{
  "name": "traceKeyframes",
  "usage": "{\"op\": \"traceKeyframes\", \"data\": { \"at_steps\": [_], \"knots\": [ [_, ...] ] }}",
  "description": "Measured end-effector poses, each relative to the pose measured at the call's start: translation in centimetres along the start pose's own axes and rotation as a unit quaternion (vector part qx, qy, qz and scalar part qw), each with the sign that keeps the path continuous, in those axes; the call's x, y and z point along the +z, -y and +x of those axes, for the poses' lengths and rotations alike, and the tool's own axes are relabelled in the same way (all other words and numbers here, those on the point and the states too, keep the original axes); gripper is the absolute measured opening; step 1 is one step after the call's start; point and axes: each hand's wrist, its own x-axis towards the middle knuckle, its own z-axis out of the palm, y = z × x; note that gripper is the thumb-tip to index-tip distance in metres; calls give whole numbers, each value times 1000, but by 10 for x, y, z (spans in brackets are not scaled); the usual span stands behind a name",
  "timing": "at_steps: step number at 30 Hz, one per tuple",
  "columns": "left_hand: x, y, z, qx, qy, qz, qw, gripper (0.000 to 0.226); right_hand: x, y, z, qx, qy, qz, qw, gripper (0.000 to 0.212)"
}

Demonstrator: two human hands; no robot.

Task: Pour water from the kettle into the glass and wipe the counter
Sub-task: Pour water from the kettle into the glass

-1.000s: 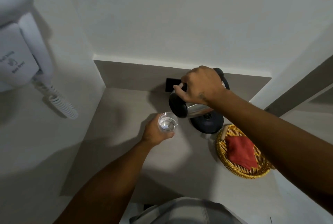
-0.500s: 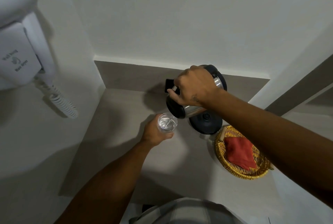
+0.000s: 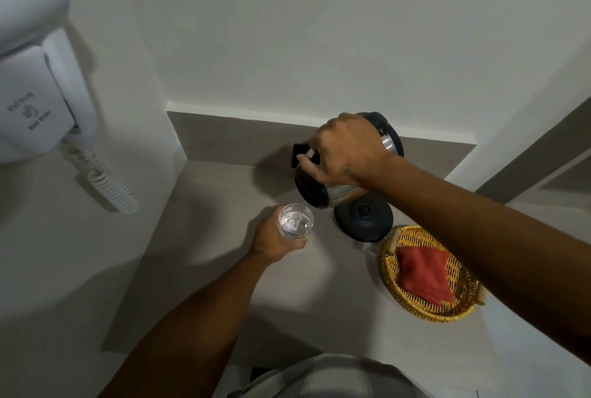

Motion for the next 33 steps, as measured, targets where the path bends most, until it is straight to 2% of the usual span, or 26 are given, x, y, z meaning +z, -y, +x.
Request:
{"op": "traceKeyframes", "data": {
  "at_steps": [13,17,20,22,25,30,33],
  "knots": [
    [0,4,2,1,-1,5,1000,77,4,-7,-6,28,-8,47,998,52],
    [-1,2,2,-4,8,-5,1000,77,15,-11,-16,86,-11,121,989,49],
    [-1,2,1,-12,11,-10,1000,75,31,-21,-28,153,-18,207,966,45],
    [-1,1,1,-9,8,-12,1000,75,45,-32,-41,217,-25,271,938,44],
    [0,0,1,-15,3,-13,1000,76,68,-49,-69,335,-66,343,875,38],
    [1,-3,1,-26,8,-10,1000,79,101,-67,-118,521,-150,394,742,37],
    [0,-6,-2,-19,3,-1,1000,80,115,-71,-134,584,-165,410,681,37]
  ]
}}
